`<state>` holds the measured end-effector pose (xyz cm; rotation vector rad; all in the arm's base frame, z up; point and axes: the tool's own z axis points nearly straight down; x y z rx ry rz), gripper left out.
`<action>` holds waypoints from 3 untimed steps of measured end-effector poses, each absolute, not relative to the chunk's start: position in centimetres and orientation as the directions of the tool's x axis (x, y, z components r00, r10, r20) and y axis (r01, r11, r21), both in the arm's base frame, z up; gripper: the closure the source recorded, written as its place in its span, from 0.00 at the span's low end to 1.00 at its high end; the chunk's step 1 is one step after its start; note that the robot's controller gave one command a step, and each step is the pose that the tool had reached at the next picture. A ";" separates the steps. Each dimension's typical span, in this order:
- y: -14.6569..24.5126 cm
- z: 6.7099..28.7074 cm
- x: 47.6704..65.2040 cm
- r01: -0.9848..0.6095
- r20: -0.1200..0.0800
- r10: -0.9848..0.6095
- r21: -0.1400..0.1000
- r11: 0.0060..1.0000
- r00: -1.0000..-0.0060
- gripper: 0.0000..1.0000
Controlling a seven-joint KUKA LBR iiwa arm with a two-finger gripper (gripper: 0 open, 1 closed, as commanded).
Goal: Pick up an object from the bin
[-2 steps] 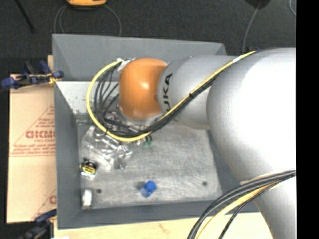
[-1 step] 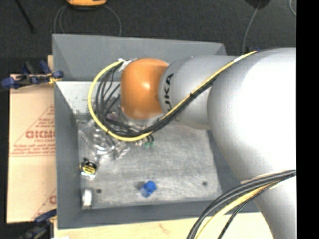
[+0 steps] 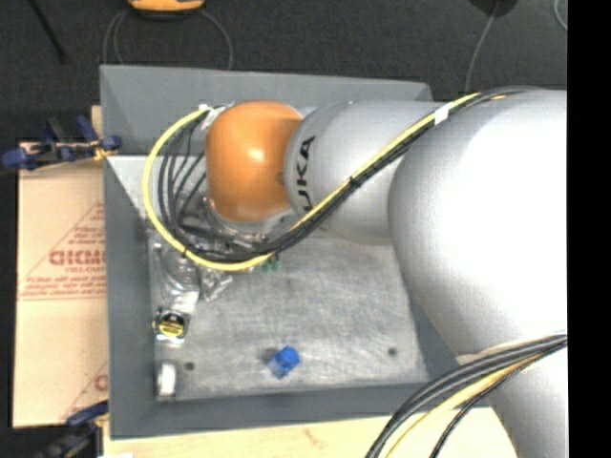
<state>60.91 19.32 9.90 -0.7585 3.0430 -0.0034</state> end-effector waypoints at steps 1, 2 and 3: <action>19.9 8.2 62.6 -0.455 -0.009 -0.455 -0.002 0.891 -0.891 1.00; 19.2 7.8 62.2 -0.453 0.017 -0.453 -0.009 0.891 -0.891 0.00; 19.2 7.9 61.6 -0.489 0.015 -0.489 -0.011 0.872 -0.872 0.00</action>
Offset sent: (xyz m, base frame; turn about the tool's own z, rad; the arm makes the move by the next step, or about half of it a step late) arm 0.0128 0.0071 -0.0214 0.0155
